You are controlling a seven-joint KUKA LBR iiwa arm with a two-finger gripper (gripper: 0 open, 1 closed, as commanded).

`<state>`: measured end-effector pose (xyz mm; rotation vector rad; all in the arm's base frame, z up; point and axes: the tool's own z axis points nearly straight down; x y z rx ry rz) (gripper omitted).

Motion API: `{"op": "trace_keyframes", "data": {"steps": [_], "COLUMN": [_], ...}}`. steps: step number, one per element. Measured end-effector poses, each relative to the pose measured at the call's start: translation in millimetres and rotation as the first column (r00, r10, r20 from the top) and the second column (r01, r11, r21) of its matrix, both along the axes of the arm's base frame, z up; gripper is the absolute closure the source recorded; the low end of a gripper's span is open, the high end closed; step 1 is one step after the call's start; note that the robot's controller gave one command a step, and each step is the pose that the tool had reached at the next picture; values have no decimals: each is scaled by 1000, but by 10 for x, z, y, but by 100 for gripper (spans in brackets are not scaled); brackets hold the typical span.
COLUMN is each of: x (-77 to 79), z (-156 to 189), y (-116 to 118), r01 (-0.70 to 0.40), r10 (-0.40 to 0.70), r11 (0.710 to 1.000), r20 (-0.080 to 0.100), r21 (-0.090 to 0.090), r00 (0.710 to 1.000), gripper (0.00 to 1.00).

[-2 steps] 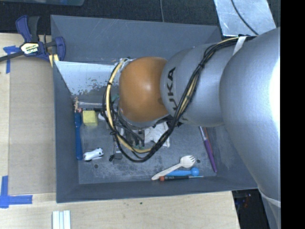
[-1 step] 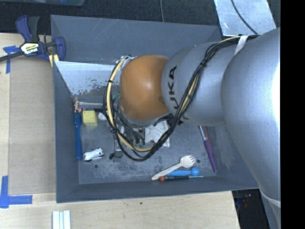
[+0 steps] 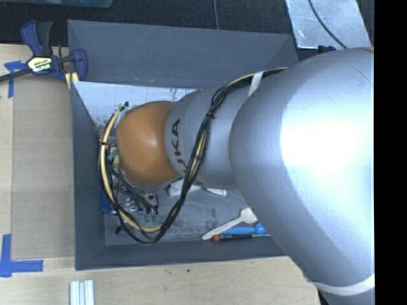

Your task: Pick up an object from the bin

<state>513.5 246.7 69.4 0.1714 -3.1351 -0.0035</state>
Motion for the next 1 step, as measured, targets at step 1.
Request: {"op": "trace_keyframes", "data": {"steps": [1], "x": [49], "z": [423], "y": [-21], "r01": [84], "r10": [-84], "r11": [996], "r20": [12], "r21": [2], "r00": [996], "gripper": [0]}}
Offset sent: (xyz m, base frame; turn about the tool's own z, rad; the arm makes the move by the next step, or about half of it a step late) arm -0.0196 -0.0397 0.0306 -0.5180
